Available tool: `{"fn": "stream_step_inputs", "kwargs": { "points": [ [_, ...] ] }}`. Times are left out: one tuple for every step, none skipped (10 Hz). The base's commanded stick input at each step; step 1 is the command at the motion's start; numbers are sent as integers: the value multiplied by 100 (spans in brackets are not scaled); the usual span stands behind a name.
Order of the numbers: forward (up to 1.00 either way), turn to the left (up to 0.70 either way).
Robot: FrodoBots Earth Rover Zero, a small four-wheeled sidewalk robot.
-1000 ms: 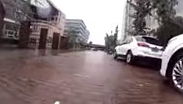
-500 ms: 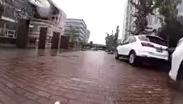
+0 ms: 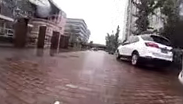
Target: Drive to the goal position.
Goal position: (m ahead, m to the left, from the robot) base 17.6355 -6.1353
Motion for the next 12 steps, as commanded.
{"fn": "stream_step_inputs", "kwargs": {
  "points": [
    [70, 0],
    [70, 0],
    [70, 0],
    [70, 0],
    [70, 0],
    [70, 0],
    [70, 0],
    [70, 0],
    [70, 0],
    [70, 0],
    [70, 0],
    [70, 0]
  ]
}}
